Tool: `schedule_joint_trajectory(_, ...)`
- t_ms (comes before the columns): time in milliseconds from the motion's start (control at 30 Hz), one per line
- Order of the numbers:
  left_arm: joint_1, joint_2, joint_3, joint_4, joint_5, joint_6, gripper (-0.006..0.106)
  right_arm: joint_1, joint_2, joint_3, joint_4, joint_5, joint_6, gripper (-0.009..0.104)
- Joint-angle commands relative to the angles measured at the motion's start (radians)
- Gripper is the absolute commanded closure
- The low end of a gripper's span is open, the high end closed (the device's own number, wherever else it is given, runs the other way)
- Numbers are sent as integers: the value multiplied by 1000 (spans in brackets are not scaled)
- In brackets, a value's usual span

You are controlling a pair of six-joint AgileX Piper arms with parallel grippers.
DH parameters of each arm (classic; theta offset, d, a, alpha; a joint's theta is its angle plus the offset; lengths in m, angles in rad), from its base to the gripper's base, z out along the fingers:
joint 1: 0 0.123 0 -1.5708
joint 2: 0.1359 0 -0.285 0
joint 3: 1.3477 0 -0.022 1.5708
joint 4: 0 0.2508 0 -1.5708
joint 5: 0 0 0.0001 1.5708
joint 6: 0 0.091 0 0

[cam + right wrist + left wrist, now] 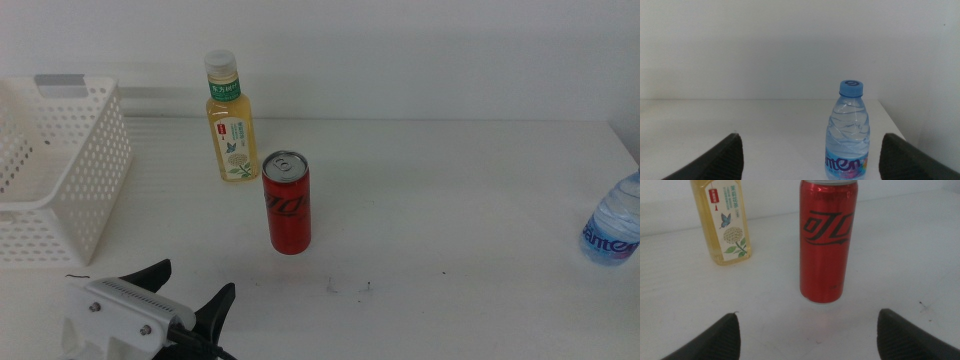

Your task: Use arms to grab the bottles and put them into the dustbin to the left of the table.

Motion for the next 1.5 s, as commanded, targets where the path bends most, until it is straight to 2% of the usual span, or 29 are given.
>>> schedule_joint_trajectory(0, -4, 7, 3, -15, -20, -20, 7, -9, -4, 3, -9, -7, -4, 11)
schedule_joint_trajectory(133, 12, 52, -55, -5, -20, -18, 7, -9, -4, 3, -9, -7, -4, 11)
schedule_joint_trajectory(267, 63, 138, -155, 132, -20, -24, 7, -9, -4, 3, -9, -7, -4, 11)
schedule_joint_trajectory(433, 121, 242, -240, 253, -20, -71, 7, -9, -4, 3, -9, -7, -4, 11)
schedule_joint_trajectory(1467, 130, 546, -674, 274, 80, -90, 7, -9, -4, 3, -9, -7, -4, 11)
